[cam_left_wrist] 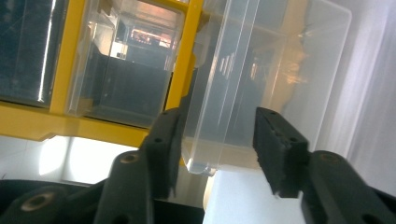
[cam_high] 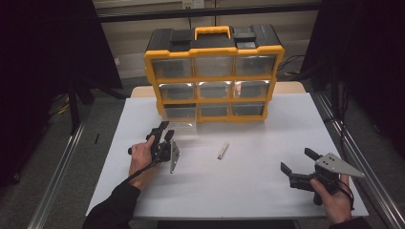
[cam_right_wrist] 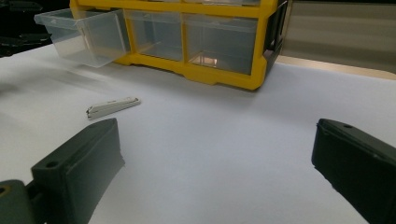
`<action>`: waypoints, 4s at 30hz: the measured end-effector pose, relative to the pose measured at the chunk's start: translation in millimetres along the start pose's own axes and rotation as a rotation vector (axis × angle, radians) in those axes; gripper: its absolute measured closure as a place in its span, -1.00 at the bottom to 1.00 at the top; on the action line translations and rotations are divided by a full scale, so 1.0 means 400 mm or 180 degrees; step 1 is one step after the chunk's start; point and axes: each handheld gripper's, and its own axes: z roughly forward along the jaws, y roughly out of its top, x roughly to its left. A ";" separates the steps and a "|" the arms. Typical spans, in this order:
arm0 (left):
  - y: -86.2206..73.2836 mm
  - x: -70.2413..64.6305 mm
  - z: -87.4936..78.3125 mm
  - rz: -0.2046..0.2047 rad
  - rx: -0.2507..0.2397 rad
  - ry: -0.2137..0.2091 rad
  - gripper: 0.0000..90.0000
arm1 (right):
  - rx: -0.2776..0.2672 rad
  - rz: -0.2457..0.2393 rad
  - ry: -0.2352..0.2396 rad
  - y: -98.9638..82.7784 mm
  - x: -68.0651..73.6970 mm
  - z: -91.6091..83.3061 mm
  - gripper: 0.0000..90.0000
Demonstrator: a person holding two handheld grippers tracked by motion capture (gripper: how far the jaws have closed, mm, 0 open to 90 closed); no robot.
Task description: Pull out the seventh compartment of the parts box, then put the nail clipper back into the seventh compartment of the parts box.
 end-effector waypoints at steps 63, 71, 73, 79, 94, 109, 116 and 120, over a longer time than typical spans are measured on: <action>-0.094 0.046 -0.150 -0.3843 -0.0149 -0.1045 -0.92 | 0.0038 0.0035 0.0041 0.002 0.004 0.013 -0.97; -0.114 0.046 -0.207 -0.3796 -0.0066 -0.0995 -0.91 | 0.0046 0.0044 0.0020 0.000 0.001 0.009 -0.97; -0.128 0.042 -0.224 -0.3785 -0.0035 -0.0978 -0.91 | 0.0047 0.0040 0.0027 -0.001 0.001 0.007 -0.97; -0.137 0.046 -0.230 -0.3751 0.0024 -0.0902 -0.90 | 0.0060 0.0058 0.0016 -0.003 -0.001 0.005 -0.97; -0.109 0.057 -0.223 -0.3859 -0.0108 -0.1267 -0.89 | 0.0071 0.0057 0.0002 -0.003 -0.001 0.004 -0.97; -0.089 0.056 -0.204 -0.3733 -0.0085 -0.1755 -0.86 | 0.0066 0.0049 0.0007 -0.002 0.000 0.006 -0.97; -0.079 0.052 -0.187 -0.3727 -0.0082 -0.1846 -0.86 | 0.0062 0.0029 0.0006 -0.004 -0.001 0.004 -0.97; -0.073 0.049 -0.176 -0.3654 -0.0058 -0.1987 -0.86 | 0.0066 0.0031 0.0014 -0.004 -0.001 0.001 -0.97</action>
